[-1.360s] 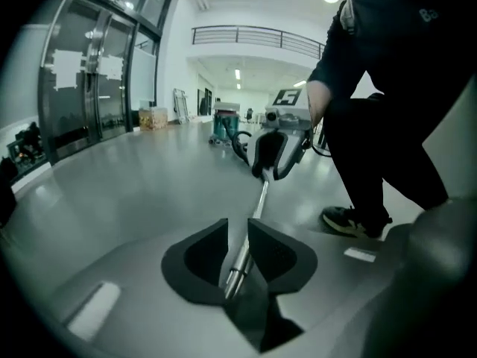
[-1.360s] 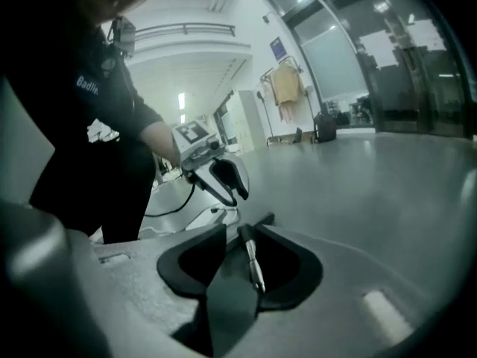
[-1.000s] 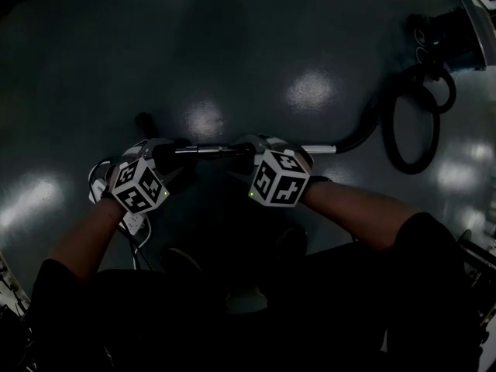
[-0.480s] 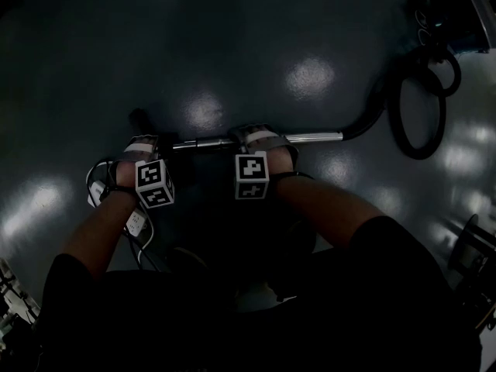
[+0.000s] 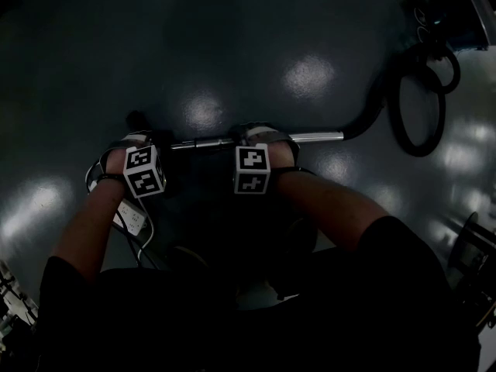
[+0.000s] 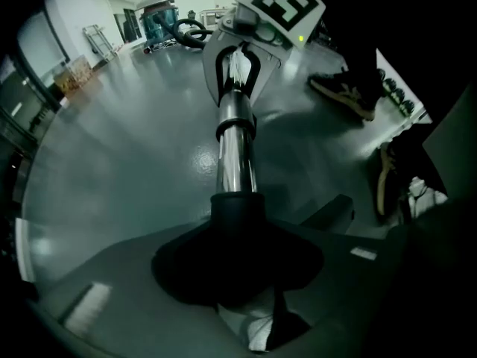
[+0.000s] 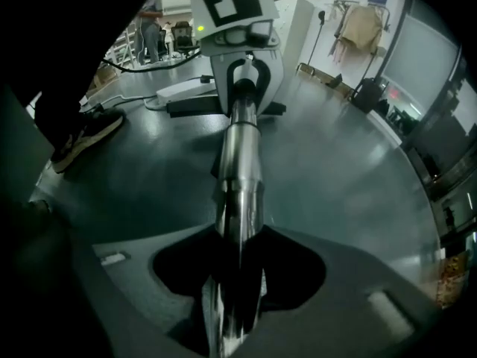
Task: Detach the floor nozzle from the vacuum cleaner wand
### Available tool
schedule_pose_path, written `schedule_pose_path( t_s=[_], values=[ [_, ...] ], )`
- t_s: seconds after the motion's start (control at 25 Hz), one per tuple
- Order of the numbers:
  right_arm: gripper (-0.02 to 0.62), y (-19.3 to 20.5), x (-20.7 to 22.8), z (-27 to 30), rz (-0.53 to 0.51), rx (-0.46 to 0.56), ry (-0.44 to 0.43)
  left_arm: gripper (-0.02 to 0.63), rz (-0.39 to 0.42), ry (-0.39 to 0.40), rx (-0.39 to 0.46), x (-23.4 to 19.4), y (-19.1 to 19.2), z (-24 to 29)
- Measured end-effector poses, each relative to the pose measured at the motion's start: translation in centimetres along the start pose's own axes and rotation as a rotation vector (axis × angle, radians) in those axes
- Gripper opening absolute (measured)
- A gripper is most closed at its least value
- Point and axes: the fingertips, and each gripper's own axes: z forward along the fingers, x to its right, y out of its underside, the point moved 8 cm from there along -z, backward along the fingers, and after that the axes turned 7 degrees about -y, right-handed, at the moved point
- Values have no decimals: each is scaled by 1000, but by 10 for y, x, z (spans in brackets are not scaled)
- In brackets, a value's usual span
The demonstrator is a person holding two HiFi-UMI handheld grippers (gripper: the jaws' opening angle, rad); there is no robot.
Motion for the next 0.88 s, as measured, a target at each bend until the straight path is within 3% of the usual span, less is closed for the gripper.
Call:
schedule_pose_path(
  t_s=[0.28, 0.4, 0.6, 0.72, 0.88],
  values=[
    [164, -11, -8, -38, -78, 14, -26, 161, -215, 388, 215, -9, 0, -46],
    [169, -12, -15, -47, -131, -12, -40, 167, -294, 541, 236, -3, -4, -56],
    [179, -11, -25, -56, -220, -42, -41, 167, -391, 716, 261, 3, -5, -58],
    [177, -9, -26, -59, -164, 4, -88, 167, -396, 718, 270, 6, -7, -60],
    [152, -3, -19, -60, 16, 80, -160, 167, -303, 541, 248, 4, -13, -67]
  ],
)
